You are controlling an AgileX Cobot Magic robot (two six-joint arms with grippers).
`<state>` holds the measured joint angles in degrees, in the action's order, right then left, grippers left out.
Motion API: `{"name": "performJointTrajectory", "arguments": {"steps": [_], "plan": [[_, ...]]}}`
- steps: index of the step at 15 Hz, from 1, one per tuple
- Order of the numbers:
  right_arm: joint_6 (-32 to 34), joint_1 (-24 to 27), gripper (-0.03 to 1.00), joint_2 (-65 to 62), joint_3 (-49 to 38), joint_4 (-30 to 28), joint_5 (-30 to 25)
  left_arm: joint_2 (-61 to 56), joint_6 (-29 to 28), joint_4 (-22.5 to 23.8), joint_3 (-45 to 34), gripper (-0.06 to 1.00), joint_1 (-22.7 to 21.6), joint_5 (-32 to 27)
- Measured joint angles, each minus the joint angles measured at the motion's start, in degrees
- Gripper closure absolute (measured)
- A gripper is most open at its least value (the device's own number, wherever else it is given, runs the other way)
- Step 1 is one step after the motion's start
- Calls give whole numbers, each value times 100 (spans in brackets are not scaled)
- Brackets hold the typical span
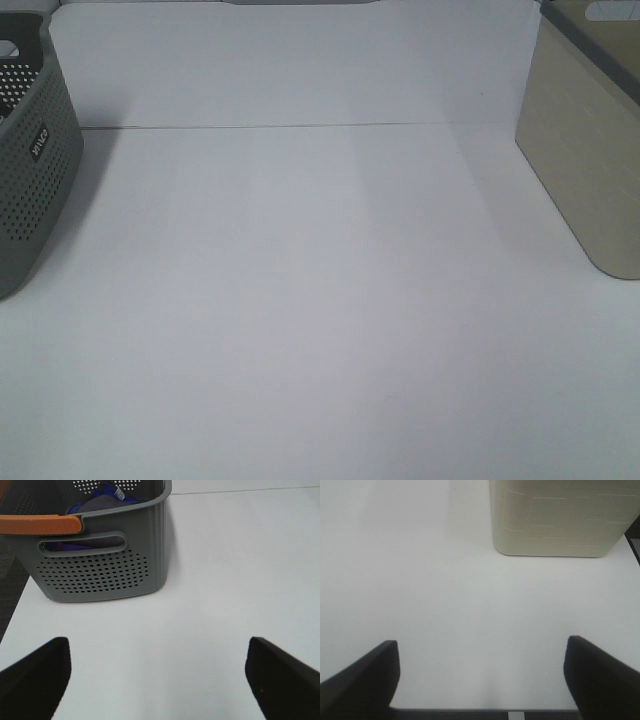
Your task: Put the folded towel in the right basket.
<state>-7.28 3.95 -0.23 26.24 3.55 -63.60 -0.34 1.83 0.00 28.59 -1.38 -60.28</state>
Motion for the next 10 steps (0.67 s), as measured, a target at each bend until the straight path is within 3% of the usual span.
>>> {"name": "performJointTrajectory", "arguments": {"steps": [10], "plan": [[0, 0, 11, 0, 0, 29, 0, 0, 0, 0, 0, 6, 0, 0]]}}
